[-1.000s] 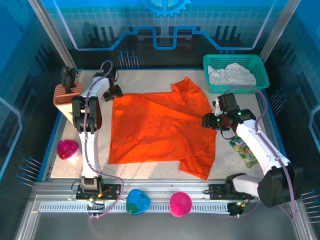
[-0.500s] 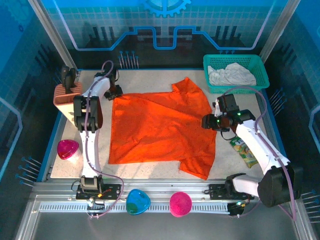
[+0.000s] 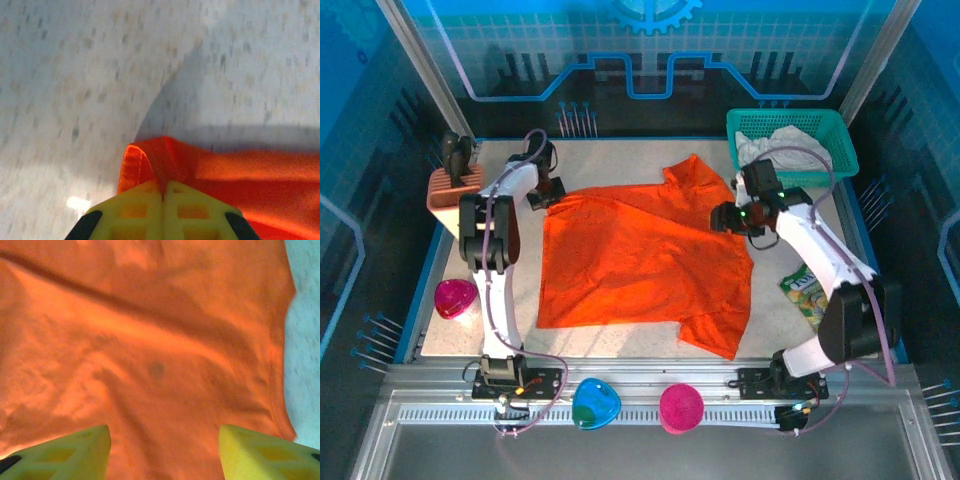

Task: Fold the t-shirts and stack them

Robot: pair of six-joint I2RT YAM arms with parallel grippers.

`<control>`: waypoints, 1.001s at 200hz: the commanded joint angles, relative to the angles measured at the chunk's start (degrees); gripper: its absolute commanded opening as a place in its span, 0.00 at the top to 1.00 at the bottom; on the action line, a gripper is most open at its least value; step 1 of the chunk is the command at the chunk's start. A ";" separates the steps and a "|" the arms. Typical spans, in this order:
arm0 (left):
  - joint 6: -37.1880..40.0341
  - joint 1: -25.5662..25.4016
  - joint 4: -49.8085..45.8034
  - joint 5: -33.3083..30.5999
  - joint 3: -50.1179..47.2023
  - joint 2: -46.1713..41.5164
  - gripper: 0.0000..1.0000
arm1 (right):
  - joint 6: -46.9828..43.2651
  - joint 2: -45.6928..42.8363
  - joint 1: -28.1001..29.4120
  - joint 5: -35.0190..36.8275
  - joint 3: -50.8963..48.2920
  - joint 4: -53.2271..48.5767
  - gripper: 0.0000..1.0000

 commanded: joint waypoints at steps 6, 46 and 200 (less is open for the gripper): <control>-4.09 -0.72 6.30 3.94 -8.41 -11.10 1.00 | -1.29 8.40 1.51 -0.14 7.70 4.01 0.41; -5.26 -1.78 9.18 5.66 -16.09 -16.79 1.00 | -1.72 24.07 1.91 2.41 22.59 4.58 0.43; -9.13 -2.75 16.01 8.95 -24.93 -20.62 1.00 | -6.35 68.91 1.27 18.58 73.08 -22.59 0.57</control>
